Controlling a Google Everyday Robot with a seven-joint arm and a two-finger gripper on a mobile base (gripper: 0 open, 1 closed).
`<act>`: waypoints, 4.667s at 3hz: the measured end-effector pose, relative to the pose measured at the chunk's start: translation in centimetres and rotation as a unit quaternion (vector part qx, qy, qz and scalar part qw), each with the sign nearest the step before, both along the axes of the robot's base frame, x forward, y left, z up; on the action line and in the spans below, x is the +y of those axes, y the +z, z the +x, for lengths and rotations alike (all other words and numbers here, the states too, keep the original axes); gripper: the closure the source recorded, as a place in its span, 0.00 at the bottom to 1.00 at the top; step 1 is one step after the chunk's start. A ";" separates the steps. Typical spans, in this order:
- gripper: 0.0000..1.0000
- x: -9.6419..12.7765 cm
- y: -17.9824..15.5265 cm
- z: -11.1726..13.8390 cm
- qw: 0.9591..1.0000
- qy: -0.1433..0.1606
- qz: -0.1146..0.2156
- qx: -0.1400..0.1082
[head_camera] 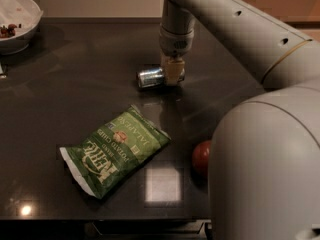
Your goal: Place redbull can upright
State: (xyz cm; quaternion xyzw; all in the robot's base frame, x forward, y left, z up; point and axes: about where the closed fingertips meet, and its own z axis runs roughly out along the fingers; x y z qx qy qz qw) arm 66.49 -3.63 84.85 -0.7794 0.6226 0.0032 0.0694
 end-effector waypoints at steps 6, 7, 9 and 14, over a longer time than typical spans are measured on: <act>1.00 1.1 7.5 1.3 0.839 0.379 -0.177 -0.350; 1.00 1.1 7.5 1.3 0.839 0.379 -0.177 -0.350; 1.00 0.9 7.3 2.5 0.794 0.432 -0.214 -0.372; 1.00 4.5 6.1 2.9 0.591 0.595 -0.170 -0.518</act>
Offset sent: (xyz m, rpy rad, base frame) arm 0.0075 -0.0003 0.0780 -0.1961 -0.4553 0.4789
